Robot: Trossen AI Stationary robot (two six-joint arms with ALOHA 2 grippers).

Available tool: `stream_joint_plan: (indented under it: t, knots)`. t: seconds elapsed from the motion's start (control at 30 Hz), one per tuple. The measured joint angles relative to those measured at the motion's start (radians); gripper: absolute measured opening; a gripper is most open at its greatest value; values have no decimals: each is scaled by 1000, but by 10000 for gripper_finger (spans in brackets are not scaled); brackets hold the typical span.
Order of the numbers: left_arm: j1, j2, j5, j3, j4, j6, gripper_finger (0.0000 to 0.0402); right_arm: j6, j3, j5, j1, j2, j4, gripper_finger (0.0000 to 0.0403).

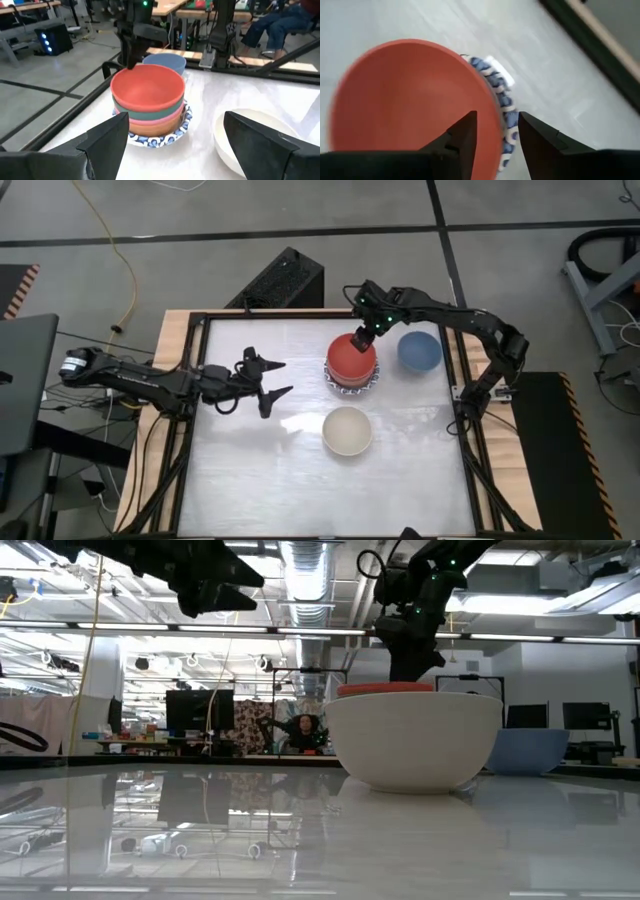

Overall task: Nest bowls inside each other by size order
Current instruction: Stack the orange bowl on top of the green bowl, then stack the blue bowl on top of the orange bowl

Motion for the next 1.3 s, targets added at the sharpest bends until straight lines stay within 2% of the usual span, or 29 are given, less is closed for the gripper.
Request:
stream_joint_plan:
  t: [0.23, 0.33, 0.57, 0.67, 0.77, 0.87, 0.97, 1.13, 1.3]
  knots:
    - [0, 31, 18, 0, 8, -15, 314, -7, -1, 19, 13, 20, -3, 164]
    - [0, 30, 18, 0, 10, -15, 314, -21, -1, 59, 14, 16, 1, 164]
    - [0, 22, 18, 0, 4, -13, 314, -28, 0, 92, -25, -81, -23, 164]
    - [0, 22, 18, 0, 3, -6, 314, -9, 0, 101, -41, -127, -109, 164]
    - [0, 22, 26, 0, 0, -7, 314, 36, -4, 154, -41, -146, -268, 164]
    - [0, 22, 45, 0, -2, -19, 314, 84, -68, 197, -23, -151, -361, 164]
    - [0, 22, 54, 0, -2, -23, 314, 109, -155, 198, -5, -152, -368, 164]
    - [0, 22, 77, 0, -10, -31, 314, 115, -308, 196, 20, -151, -284, 164]
    - [0, 22, 79, 0, -14, -41, 314, 115, -397, 195, 14, -151, -199, 164]
